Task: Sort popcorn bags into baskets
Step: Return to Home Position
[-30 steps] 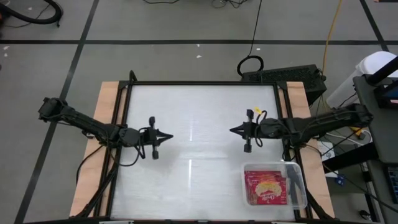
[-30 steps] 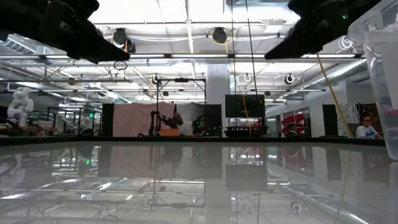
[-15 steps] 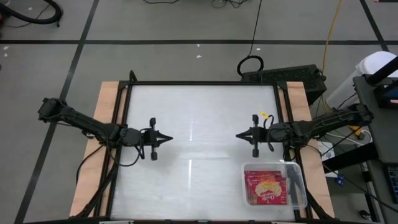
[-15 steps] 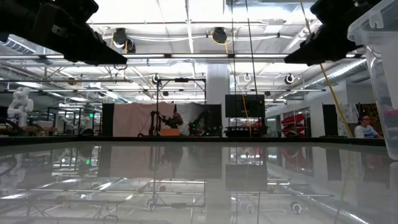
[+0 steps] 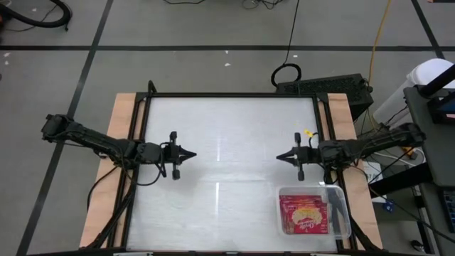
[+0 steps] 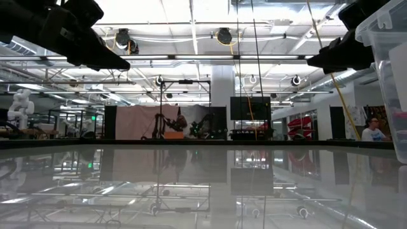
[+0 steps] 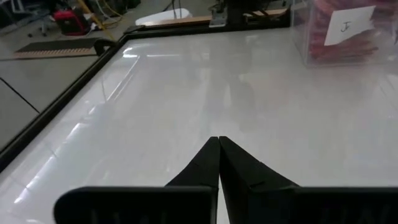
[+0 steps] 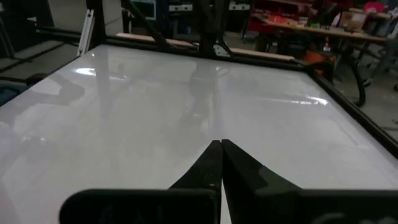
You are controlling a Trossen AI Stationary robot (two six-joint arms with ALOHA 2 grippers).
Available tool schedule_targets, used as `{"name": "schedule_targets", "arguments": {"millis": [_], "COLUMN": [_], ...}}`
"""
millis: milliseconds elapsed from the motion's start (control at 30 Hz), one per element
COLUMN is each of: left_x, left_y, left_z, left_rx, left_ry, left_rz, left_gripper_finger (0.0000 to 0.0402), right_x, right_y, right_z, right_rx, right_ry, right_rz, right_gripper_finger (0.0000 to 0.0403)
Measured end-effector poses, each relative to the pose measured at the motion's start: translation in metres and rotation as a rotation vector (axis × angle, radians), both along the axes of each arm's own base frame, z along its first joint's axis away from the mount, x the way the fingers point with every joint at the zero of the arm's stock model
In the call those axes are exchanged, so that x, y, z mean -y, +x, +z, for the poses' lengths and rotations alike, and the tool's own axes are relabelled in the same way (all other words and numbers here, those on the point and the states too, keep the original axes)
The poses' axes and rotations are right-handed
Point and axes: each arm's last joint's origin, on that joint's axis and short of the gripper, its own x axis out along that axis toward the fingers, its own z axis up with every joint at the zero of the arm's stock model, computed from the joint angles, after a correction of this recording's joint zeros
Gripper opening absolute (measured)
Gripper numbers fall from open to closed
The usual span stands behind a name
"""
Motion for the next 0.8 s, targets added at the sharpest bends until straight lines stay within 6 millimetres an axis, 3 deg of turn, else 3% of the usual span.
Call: {"name": "schedule_targets", "arguments": {"millis": [533, 800], "left_x": [0.001, 0.001], "left_y": [0.000, 0.000], "left_z": [0.000, 0.000], "left_rx": [0.002, 0.000], "left_ry": [-0.007, 0.000], "left_rz": [-0.012, -0.019], "left_gripper_finger": [0.0005, 0.0005], "right_x": [0.001, 0.001], "right_y": [-0.014, -0.014], "right_z": [0.001, -0.014], "right_rx": [0.074, 0.161], "right_ry": [-0.020, 0.018], "right_rz": [0.084, 0.083], "right_gripper_finger": [0.0000, 0.0000]}}
